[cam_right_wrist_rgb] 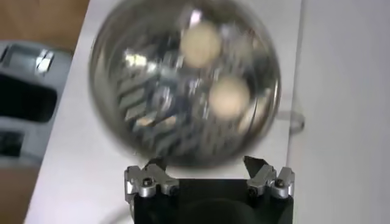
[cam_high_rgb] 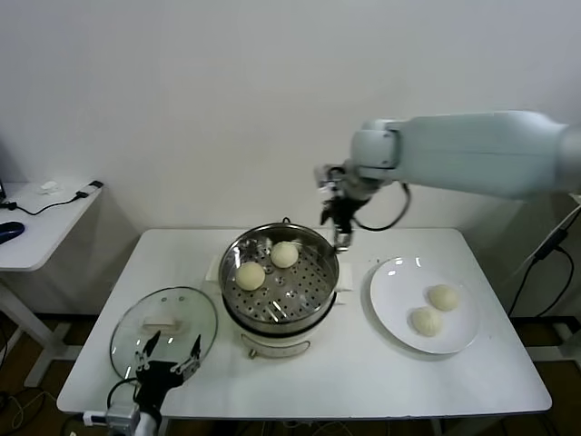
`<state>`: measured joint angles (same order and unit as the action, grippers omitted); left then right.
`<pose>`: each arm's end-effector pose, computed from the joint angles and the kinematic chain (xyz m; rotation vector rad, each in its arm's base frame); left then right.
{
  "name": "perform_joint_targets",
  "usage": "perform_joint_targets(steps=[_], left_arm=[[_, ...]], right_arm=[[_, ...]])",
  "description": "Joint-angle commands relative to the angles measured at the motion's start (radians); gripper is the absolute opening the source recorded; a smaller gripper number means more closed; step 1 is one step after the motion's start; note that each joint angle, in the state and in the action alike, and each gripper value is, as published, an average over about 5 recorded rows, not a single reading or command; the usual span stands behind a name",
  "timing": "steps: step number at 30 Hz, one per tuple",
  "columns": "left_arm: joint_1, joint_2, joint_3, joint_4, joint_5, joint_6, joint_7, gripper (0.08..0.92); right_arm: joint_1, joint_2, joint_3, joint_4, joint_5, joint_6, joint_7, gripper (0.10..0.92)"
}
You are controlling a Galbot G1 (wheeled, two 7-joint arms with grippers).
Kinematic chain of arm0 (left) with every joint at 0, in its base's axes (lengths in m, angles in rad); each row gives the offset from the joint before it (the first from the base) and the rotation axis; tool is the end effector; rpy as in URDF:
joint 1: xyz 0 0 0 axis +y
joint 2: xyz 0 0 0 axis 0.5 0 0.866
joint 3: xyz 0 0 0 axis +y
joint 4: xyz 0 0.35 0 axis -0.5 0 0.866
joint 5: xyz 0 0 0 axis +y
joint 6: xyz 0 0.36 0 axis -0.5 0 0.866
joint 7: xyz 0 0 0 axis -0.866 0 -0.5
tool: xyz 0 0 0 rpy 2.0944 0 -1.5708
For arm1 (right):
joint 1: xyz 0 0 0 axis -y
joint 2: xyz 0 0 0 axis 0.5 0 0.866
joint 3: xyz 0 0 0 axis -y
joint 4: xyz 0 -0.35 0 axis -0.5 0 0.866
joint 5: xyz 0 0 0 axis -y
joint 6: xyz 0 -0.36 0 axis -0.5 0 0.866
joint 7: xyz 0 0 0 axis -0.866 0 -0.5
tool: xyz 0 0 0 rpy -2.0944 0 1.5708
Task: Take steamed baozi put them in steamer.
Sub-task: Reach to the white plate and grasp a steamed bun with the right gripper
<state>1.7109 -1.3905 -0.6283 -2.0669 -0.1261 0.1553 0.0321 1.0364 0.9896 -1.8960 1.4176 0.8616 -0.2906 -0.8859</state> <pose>0.1434 0.0646 -0.3277 -0.0382 -2.8250 -0.1103 0.5384 -0.0258 -0.0033 1.3320 -1.4055 1.3505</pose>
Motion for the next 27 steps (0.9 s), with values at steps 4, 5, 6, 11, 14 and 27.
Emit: perform_joint_targets(steps=[4, 5, 6, 11, 14, 27], left_arm=[[0.012, -0.002, -0.010, -0.004, 0.004, -0.002, -0.002, 0.823], [0.016, 0.000, -0.013, -0.004, 0.004, -0.003, -0.002, 0.823], [0.019, 0.001, -0.016, -0.005, 0.005, -0.003, -0.002, 0.823], [0.034, -0.006, -0.021, -0.008, 0.013, -0.004, -0.002, 0.823], [0.042, -0.012, -0.019, -0.008, 0.019, -0.006, -0.002, 0.823], [0.057, -0.009, -0.026, -0.005, 0.025, -0.012, -0.003, 0.823]], right_arm=[[-0.213, -0.422, -0.023, -0.005, -0.323, 0.082, -0.076, 0.823], [-0.255, -0.426, 0.006, -0.017, -0.333, 0.078, -0.073, 0.823], [-0.299, -0.428, 0.034, -0.029, -0.344, 0.074, -0.070, 0.823], [-0.490, -0.426, 0.167, -0.065, -0.401, 0.046, -0.034, 0.823], [-0.574, -0.413, 0.252, -0.097, -0.422, 0.022, 0.003, 0.823], [-0.696, -0.308, 0.380, -0.214, -0.442, -0.017, 0.055, 0.823]])
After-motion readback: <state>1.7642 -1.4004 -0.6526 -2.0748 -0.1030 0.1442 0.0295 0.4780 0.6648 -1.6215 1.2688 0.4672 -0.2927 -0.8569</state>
